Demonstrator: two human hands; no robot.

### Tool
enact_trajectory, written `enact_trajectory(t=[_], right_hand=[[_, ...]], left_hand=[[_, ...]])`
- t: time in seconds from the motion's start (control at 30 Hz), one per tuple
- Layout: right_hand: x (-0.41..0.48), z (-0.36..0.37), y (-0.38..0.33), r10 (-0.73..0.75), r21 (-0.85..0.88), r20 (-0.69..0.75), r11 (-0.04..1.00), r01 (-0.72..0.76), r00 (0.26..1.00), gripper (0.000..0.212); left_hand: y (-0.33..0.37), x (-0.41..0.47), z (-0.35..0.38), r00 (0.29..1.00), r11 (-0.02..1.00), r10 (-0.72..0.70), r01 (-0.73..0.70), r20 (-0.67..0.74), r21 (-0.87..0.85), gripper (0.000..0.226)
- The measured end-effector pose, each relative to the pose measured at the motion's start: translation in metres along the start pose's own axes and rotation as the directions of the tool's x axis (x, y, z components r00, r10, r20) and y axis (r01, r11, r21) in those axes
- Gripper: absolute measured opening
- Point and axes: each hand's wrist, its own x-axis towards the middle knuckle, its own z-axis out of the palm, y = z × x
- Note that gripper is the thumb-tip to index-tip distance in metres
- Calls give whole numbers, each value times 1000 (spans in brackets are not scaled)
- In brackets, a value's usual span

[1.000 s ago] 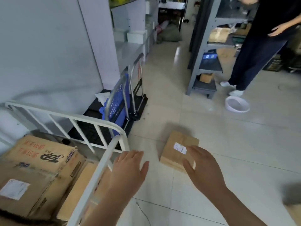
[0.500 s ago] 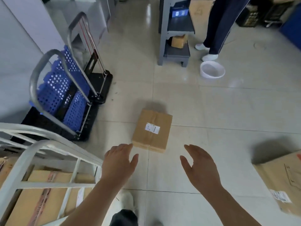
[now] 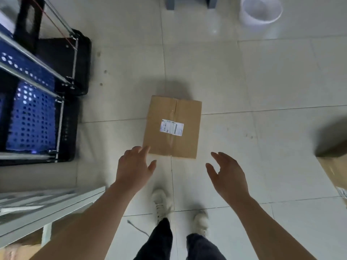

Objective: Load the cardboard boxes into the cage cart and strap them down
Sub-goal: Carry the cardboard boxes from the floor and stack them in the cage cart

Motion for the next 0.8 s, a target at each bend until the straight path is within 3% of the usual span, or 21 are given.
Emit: enact_trajectory(t=[0.17,0.37,0.57,0.73,0.8], right_hand=[[86,81,23,55,-28,81,998,-53,995,50],[174,184,58,62,-48,122,997,-56,991,56],[229,259,82,102,-28,115,995,-99,988,64],[249,287,92,96,125,110,986,-109,989,74],[250,290,94,89,167,87,981,-102,992,75]], left_hand=[[-22,87,89,996,999,-33,36,87,-38,65],[-67,170,197,953,998,-62,64,295,2,88],[-87,216,270,954,985,-136,160,267,-69,96],[-93,236,299,961,930,-199,246,190,-273,100],[-93,237,301,963,927,-222,256,151,-273,100]])
